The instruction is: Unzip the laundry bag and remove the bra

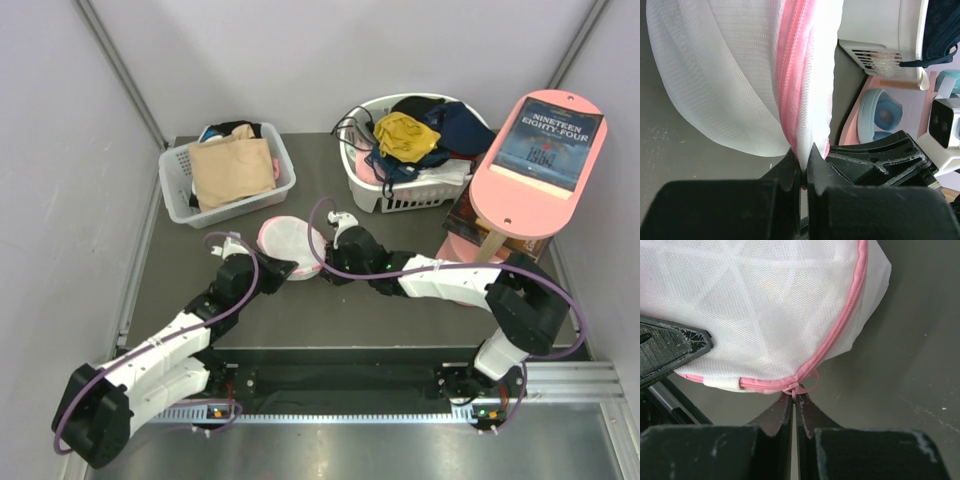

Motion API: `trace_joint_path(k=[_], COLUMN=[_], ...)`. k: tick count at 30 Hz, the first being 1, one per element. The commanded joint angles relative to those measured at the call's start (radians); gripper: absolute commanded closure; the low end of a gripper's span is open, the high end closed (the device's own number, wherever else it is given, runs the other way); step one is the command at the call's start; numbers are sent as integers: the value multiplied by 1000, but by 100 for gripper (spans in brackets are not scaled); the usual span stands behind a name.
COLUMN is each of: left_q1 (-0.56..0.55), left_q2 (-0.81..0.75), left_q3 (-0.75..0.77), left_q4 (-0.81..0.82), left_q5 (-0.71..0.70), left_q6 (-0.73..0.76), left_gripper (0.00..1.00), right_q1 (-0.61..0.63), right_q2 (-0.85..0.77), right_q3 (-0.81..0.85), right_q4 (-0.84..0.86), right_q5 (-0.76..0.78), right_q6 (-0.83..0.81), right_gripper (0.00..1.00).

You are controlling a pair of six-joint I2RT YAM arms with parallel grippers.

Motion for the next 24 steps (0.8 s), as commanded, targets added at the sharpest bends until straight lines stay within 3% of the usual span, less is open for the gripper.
trace_joint_path(k=[1,9,19,20,23,24], left_q1=[1,60,143,152,166,166], left_q2=[9,138,495,511,534,522], left_q3=[4,71,232,251,257,255], left_q4=[27,114,269,269,268,257], left_q5=[-39,63,359,382,399,395], left_q6=[36,171,318,321,323,327], left_gripper=[100,100,100,97,72,53], right_q1=[-24,-24,-12,-8,-1,0], right_q2=[-18,-49,-54,-49,-26,-21], right_q3=[-16,-65,-128,-125,-119,-119], right_q4=[-1,3,94,103,141,155], right_q5=[26,-8,-159,-167,-193,-202], right_q6=[-22,-26,17,26,58,67], right_gripper=[100,100,100,100,100,100])
